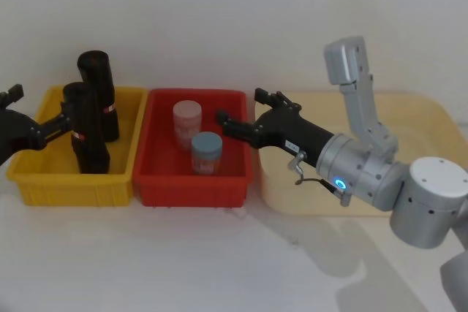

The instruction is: Pick up the garbage bag with the one hand and transfer it to the other hand.

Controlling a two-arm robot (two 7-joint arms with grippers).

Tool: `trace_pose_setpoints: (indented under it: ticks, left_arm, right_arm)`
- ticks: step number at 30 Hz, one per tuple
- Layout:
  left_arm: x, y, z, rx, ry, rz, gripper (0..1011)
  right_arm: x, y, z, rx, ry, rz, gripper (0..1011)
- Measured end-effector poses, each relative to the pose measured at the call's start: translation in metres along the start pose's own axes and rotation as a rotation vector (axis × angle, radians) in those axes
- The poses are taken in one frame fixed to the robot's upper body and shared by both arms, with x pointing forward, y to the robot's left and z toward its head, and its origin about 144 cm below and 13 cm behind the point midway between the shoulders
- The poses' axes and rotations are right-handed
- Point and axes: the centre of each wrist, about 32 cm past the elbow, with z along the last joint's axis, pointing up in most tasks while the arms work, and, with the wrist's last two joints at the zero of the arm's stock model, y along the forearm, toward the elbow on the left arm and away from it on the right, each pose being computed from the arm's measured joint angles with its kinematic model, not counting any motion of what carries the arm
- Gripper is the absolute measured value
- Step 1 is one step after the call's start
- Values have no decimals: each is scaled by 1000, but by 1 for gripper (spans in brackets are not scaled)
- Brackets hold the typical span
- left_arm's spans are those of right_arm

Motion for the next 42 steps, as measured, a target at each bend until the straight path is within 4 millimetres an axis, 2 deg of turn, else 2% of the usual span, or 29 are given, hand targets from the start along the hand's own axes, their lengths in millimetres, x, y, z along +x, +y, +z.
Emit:
trace_pose_setpoints:
  ticks: [14,42]
  left_arm:
    - [11,-13,-20,23,49,12,1001]
    - [21,-51,-47,16,102,-49,1000]
  right_arm:
    - [-3,18,1,-15,-1,35,1001]
    - [2,33,-5,-14,30,70,1002]
